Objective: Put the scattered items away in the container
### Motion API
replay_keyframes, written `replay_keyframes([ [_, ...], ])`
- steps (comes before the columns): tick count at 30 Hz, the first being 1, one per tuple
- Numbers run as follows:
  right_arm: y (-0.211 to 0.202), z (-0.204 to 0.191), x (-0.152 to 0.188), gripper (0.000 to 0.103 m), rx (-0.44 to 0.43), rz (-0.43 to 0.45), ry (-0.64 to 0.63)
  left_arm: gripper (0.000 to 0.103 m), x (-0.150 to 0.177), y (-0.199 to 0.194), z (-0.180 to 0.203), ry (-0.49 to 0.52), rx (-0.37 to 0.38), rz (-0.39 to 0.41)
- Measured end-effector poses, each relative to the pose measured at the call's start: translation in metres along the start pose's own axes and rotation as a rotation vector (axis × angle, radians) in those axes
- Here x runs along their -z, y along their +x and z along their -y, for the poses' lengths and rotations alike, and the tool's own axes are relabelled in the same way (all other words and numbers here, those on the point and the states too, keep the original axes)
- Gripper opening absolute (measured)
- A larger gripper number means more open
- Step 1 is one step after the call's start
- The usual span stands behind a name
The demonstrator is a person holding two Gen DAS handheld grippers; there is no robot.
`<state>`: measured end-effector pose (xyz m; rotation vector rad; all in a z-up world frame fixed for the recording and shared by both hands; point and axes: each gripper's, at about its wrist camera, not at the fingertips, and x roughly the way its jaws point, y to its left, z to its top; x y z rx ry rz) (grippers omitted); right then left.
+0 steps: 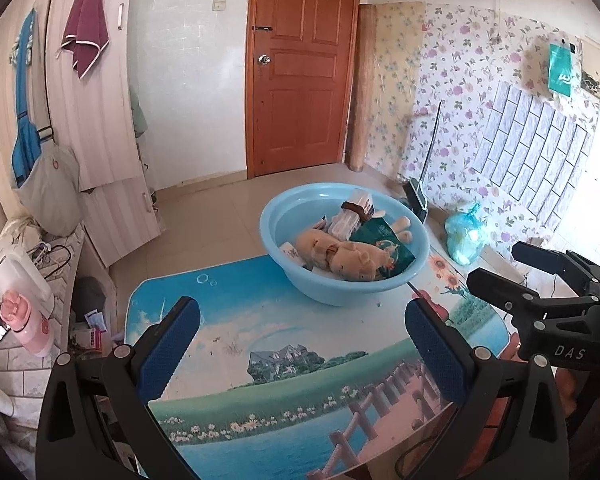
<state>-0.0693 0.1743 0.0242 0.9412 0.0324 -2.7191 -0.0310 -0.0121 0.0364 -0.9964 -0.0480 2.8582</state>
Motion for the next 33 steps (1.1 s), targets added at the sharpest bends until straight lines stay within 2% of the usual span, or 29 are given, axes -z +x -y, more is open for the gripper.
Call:
replay_keyframes([
  [12, -0.011, 0.0, 0.014, 0.094, 0.012, 0.003, 0.03, 0.103, 0.011, -0.009, 0.007, 0.015, -0.014, 0.003],
  [18, -0.012, 0.004, 0.015, 0.094, 0.021, -0.002, 0.055, 0.103, 0.012, -0.01, 0.008, -0.015, 0.003, -0.004],
  [24, -0.013, 0.006, 0.016, 0.094, 0.018, -0.001, 0.063, 0.103, 0.012, -0.017, 0.019, 0.037, 0.006, 0.035],
  [33, -0.014, 0.006, 0.018, 0.094, 0.01, -0.009, 0.054, 0.103, 0.01, -0.018, 0.028, 0.069, 0.023, 0.048],
])
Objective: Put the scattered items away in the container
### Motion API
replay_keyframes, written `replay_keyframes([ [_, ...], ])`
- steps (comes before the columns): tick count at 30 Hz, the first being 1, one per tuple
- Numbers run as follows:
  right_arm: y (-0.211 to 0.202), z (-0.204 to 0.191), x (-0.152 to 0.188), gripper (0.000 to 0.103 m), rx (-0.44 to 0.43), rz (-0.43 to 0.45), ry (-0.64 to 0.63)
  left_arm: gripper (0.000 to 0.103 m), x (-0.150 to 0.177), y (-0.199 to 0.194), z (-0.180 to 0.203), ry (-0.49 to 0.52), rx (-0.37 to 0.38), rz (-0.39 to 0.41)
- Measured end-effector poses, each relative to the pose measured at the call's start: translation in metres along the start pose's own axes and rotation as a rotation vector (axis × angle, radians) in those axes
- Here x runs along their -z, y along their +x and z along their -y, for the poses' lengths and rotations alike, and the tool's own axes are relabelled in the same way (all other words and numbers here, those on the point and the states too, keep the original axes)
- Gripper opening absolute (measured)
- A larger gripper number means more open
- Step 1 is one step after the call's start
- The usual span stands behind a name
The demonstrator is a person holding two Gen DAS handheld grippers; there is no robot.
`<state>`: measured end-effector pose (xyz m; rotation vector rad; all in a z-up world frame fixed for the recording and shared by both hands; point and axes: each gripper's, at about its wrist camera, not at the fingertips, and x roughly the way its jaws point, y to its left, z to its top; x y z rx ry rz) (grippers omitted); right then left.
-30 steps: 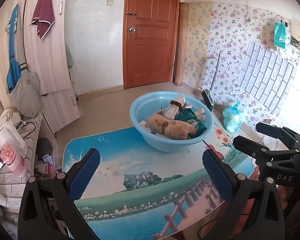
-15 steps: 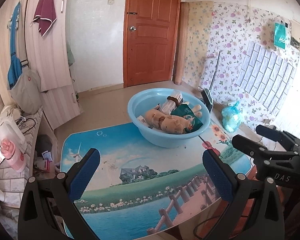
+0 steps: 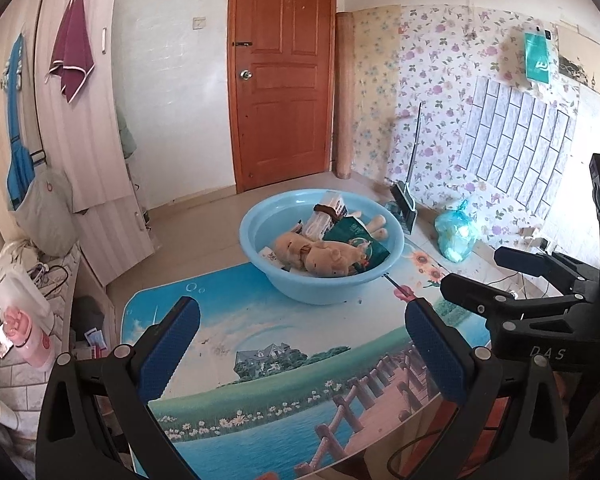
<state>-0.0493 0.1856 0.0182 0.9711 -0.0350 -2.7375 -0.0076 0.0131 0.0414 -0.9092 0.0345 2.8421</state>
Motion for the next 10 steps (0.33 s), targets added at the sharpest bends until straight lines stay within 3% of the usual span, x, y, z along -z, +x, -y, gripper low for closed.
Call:
replay_keyframes([
  [10, 0.0001, 0.0026, 0.0016, 0.094, 0.002, 0.001, 0.013, 0.103, 0.0001, 0.0016, 0.0009, -0.006, 0.003, 0.002],
])
